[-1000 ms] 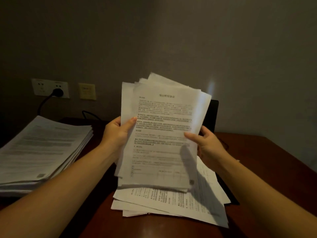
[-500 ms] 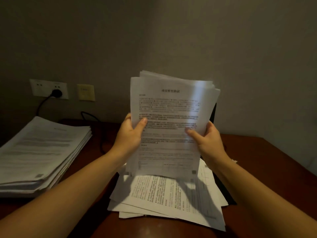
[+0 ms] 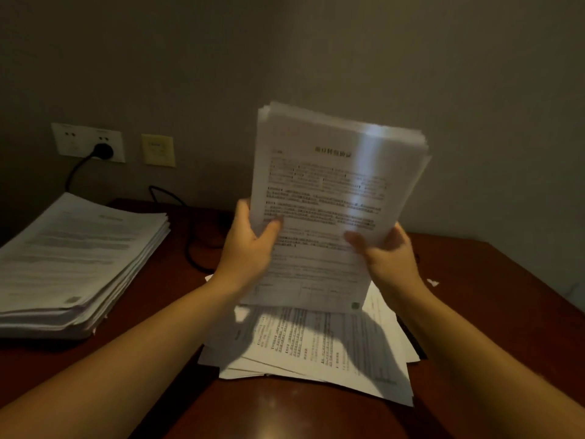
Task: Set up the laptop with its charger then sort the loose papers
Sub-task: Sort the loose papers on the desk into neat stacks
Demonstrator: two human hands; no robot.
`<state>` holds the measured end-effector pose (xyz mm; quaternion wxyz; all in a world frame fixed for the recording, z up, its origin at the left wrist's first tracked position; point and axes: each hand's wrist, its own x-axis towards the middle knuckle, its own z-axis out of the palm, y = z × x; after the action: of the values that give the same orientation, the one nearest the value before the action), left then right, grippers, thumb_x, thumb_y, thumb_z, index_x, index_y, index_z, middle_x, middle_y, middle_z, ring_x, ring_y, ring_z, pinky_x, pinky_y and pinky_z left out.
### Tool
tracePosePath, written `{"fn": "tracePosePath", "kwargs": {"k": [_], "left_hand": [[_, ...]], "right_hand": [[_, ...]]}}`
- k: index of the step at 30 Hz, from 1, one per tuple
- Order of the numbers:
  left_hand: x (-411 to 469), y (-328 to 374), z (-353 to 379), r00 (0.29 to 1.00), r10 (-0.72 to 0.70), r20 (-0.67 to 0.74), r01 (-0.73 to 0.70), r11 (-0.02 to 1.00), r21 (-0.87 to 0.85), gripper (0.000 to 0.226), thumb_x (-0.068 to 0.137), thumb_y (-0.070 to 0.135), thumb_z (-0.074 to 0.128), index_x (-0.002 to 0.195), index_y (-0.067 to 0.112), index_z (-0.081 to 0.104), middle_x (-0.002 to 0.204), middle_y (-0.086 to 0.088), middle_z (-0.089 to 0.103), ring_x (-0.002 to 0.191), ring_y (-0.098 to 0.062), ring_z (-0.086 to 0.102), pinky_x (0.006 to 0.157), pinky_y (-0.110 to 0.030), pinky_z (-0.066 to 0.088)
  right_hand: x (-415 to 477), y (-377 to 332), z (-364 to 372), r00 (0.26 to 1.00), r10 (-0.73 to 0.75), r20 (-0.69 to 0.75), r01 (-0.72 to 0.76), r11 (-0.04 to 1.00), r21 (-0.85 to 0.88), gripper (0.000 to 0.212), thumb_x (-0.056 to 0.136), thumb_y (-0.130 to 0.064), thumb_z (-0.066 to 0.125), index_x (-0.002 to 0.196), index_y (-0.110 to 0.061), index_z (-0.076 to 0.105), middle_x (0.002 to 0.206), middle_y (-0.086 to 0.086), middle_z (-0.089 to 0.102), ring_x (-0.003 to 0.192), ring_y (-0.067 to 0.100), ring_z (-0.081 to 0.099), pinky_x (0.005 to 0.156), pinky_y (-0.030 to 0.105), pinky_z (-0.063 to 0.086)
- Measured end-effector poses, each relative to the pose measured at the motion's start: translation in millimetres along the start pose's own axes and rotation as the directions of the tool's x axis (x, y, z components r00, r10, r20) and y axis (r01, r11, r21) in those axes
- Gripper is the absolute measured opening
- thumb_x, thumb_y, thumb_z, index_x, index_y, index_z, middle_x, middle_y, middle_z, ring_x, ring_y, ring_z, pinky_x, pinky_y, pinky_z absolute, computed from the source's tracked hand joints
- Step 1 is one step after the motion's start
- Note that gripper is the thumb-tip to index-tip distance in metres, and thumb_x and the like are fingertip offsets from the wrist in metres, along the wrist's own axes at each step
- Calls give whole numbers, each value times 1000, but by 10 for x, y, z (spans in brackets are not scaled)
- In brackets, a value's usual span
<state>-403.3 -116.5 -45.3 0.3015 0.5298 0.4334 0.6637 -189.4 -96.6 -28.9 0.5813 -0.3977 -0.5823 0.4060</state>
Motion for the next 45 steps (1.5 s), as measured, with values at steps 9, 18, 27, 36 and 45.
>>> {"fn": "tracePosePath", "kwargs": {"k": [9, 18, 27, 36, 45], "left_hand": [[-43, -152, -161, 991, -125, 55, 116, 983, 140, 16, 101, 22, 57, 116, 27, 58, 109, 11, 70, 98, -4, 70, 75, -22, 60], [165, -17, -877, 982, -191, 10, 187, 969, 159, 67, 99, 10, 60, 151, 43, 32, 126, 7, 68, 112, -15, 68, 88, -44, 60], [327, 141, -2144, 890, -446, -97, 453, 838, 305, 67, 95, 0, 62, 147, 37, 44, 122, 2, 69, 100, -10, 69, 76, -29, 61], [404, 331, -3149, 841, -476, -259, 536, 661, 525, 78, 93, 1, 65, 155, 33, 31, 140, 2, 58, 95, -13, 65, 60, -19, 51], [415, 72, -3582, 893, -317, -319, 441, 483, 756, 39, 96, 8, 62, 129, 28, 65, 147, -2, 51, 126, -24, 56, 98, -32, 52]], "right_hand": [[88, 183, 24, 989, 141, 52, -132, 980, -151, 40, 89, -12, 73, 125, -21, 59, 115, -2, 72, 103, 18, 71, 88, 49, 60], [152, 109, 650, 983, 128, 128, -107, 981, -162, 49, 93, -8, 67, 135, -24, 46, 121, -8, 66, 106, 17, 68, 89, 49, 59], [62, 263, 1931, 921, 234, 313, -213, 972, -101, 62, 93, 6, 58, 141, -32, 46, 124, -5, 67, 113, 22, 67, 91, 53, 58], [27, 212, 2840, 768, 402, 499, -326, 916, -236, 68, 95, 12, 49, 152, -23, 35, 85, -4, 77, 76, 14, 76, 67, 37, 63], [3, 404, 3460, 841, 327, 431, -71, 857, -511, 73, 92, -2, 63, 154, -19, 28, 143, 8, 51, 120, 26, 59, 88, 37, 58]]}}
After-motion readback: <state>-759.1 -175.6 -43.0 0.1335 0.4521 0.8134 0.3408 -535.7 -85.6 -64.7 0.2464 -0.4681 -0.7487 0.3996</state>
